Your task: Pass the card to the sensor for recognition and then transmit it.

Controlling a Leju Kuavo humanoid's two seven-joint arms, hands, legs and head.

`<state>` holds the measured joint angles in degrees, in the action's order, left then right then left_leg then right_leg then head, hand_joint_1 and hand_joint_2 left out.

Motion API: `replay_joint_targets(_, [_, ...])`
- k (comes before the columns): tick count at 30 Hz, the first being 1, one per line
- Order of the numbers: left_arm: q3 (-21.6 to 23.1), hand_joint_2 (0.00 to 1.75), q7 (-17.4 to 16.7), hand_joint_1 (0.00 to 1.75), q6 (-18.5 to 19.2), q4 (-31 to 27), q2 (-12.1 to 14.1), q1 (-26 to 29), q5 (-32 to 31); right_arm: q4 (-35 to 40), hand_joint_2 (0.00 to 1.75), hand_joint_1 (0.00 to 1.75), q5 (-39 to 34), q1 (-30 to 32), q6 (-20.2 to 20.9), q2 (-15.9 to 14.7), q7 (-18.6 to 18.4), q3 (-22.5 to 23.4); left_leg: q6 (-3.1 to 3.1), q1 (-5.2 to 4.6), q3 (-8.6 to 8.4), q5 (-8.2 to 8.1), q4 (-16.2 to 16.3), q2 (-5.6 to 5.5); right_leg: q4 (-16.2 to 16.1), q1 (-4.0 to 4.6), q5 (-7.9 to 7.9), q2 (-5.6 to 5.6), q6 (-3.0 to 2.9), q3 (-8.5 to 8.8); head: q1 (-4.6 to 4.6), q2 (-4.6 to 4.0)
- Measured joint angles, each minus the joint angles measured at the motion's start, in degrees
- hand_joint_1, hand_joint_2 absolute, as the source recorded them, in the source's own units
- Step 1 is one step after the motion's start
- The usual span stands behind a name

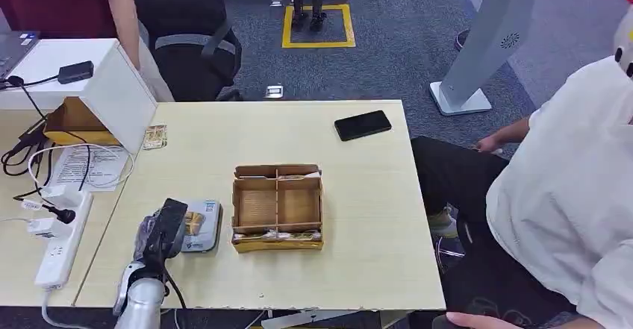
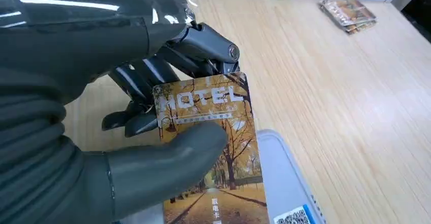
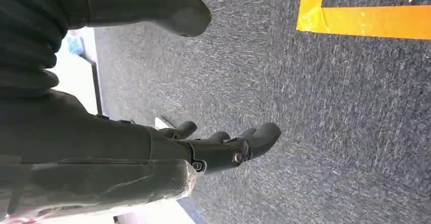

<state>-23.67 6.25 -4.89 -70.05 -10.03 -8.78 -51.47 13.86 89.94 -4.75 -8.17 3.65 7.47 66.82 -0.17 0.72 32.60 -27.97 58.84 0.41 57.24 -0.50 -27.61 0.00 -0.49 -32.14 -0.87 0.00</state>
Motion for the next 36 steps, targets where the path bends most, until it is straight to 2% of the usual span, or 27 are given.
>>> replay_joint_targets(7, [-1.6, 1.75, -0.3, 1.75, -0.7, 0.9, 0.0, -0.8, -1.8, 0.0, 1.75, 0.00, 0.0, 0.0, 0.0, 0.0, 0.1, 0.0, 0.00, 0.00, -0.03, 0.00, 0.0, -0.01, 0.0, 0.00, 0.00, -0.01, 0.00, 0.03, -0.02, 0.00])
replay_joint_targets(11, [-2.6, 1.75, -1.5, 1.75, -2.8, 1.3, -0.2, -1.4, -6.9, 0.0, 1.75, 0.00, 0.0, 0.0, -0.1, 0.0, 0.2, -0.1, 0.00, 0.00, -0.08, 0.00, 0.0, 0.00, 0.0, 0.00, 0.00, -0.01, 0.00, 0.08, 0.00, 0.00])
replay_joint_targets(14, [-3.2, 1.75, -1.8, 1.75, -3.1, 1.7, -0.4, -1.7, -8.1, 0.0, 1.75, 0.00, 0.0, 0.0, -0.1, 0.0, 0.2, -0.1, 0.00, 0.00, -0.11, 0.00, 0.0, -0.01, 0.0, 0.00, 0.00, -0.01, 0.00, 0.12, 0.00, 0.00])
replay_joint_targets(17, [-4.2, 1.75, -0.5, 1.75, -2.3, 2.3, -0.7, -2.0, -7.6, 0.0, 1.75, 0.00, 0.0, 0.0, -0.2, 0.0, 0.3, -0.5, 0.00, 0.00, -0.13, 0.00, 0.0, -0.01, 0.0, 0.00, 0.00, -0.02, 0.00, 0.14, 0.00, 0.00])
replay_joint_targets(21, [-5.8, 1.75, 4.9, 1.75, 2.4, 2.5, -1.4, -2.2, 0.7, 0.0, 1.75, 0.00, 0.0, 0.0, -0.2, 0.0, 0.3, -1.1, 0.03, -0.01, -0.13, 0.03, 0.0, -0.06, 0.0, 0.00, 0.00, -0.08, 0.00, 0.16, -0.02, 0.00])
replay_joint_targets(23, [-6.6, 1.75, 7.6, 1.75, 6.4, 2.4, -1.6, -2.0, 8.4, 0.0, 1.75, 0.00, 0.0, 0.0, -0.1, 0.0, 0.3, -1.4, 0.00, 0.00, -0.12, 0.05, 0.0, -0.06, 0.0, 0.00, 0.00, -0.07, 0.00, 0.16, -0.02, 0.00])
replay_joint_targets(24, [-6.8, 1.75, 8.5, 1.75, 9.1, 1.9, -1.8, -1.7, 14.4, 0.0, 1.75, 0.00, 0.0, 0.0, 0.0, 0.0, 0.3, -1.5, 0.00, 0.00, -0.12, 0.05, 0.0, -0.06, 0.0, 0.00, 0.00, -0.07, 0.00, 0.15, 0.00, 0.00])
replay_joint_targets(26, [-6.8, 1.75, 8.9, 1.75, 11.9, 0.4, -1.9, -1.2, 21.9, 0.0, 1.75, 0.00, 0.0, 0.0, 0.1, 0.0, 0.3, -1.7, 0.00, 0.00, -0.11, 0.05, 0.0, -0.06, 0.0, 0.00, 0.00, -0.07, 0.00, 0.14, 0.00, 0.00])
replay_joint_targets(31, [-6.8, 1.75, 9.1, 1.75, 13.2, -4.8, -2.4, -1.5, 35.3, 0.0, 1.75, 0.00, 0.0, 0.0, 0.5, 0.0, 0.1, -2.9, 0.00, 0.00, -0.09, 0.05, 0.0, -0.07, 0.0, 0.00, 0.00, -0.08, 0.00, 0.11, -0.02, 0.00])
replay_joint_targets(36, [-7.0, 1.75, 8.9, 1.75, 13.3, -8.3, -3.2, -2.8, 41.0, 0.0, 1.75, 0.00, 0.0, 0.0, 0.6, 0.0, 0.0, -3.8, 0.00, 0.00, -0.08, 0.05, 0.0, -0.08, 0.0, 0.00, 0.00, -0.08, 0.00, 0.11, 0.00, 0.00])
